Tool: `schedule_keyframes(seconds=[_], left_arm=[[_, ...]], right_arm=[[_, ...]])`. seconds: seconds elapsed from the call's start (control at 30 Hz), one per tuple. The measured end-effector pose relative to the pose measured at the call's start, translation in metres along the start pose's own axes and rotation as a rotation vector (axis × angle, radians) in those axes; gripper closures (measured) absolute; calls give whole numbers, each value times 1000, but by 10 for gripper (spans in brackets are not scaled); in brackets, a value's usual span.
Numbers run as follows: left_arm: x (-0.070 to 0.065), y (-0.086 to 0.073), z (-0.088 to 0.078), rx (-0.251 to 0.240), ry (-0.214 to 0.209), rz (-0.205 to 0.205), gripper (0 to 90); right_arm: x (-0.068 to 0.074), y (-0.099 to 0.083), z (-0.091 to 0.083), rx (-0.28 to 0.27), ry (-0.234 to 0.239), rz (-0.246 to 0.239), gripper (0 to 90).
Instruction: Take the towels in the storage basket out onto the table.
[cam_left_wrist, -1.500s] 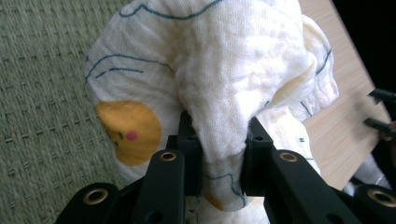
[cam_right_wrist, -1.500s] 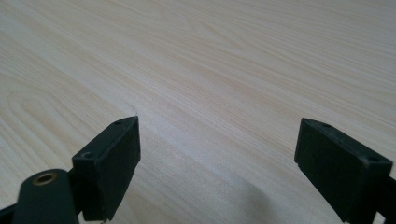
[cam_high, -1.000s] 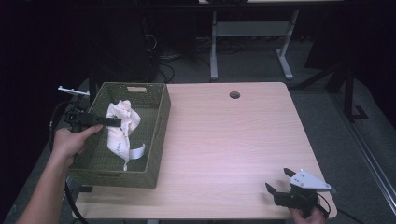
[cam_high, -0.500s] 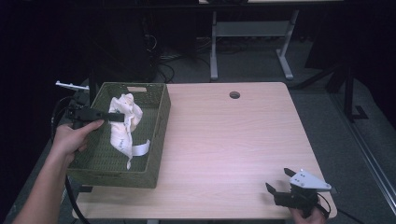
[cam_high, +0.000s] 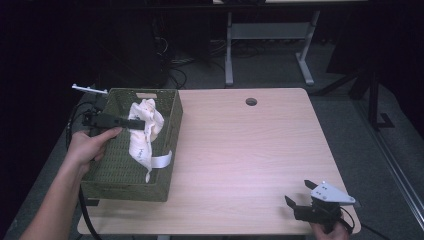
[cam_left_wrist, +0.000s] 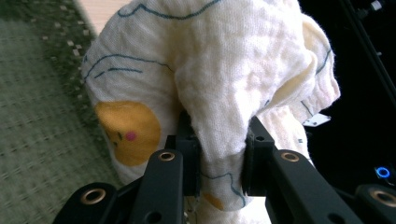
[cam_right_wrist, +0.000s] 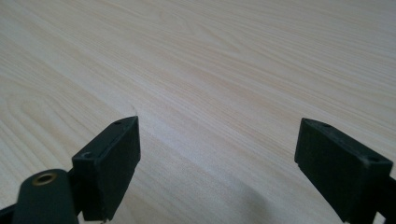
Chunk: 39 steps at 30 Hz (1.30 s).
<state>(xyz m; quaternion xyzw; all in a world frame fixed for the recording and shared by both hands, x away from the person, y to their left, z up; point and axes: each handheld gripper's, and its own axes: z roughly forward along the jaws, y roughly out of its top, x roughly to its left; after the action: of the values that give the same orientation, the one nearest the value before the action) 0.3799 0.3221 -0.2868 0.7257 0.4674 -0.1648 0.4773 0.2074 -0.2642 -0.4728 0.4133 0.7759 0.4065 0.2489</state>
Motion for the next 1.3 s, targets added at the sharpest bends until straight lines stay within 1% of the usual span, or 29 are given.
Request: schedule_keyframes(seconds=[0.13,0.27,0.47,0.53,0.7,0.93,1.3], left_arm=[[-7,3,9,17,-15,20,728],[-13,6,20,35,-22,37,728],[-18,8,33,51,-36,45,728],[-21,9,38,62,-44,56,727],[-26,10,48,72,-53,63,727],[-36,16,60,91,-69,88,727],[-49,21,84,118,-90,105,727]], right_arm=[[0,0,0,-2,-1,0,139],[0,0,-1,-7,-2,0,138],[-1,0,-2,-10,-3,2,139],[-1,1,-2,-11,-4,1,139],[-1,1,-2,-11,-4,2,138],[-1,1,-2,-14,-4,2,139],[-2,1,-3,-20,-3,4,139]])
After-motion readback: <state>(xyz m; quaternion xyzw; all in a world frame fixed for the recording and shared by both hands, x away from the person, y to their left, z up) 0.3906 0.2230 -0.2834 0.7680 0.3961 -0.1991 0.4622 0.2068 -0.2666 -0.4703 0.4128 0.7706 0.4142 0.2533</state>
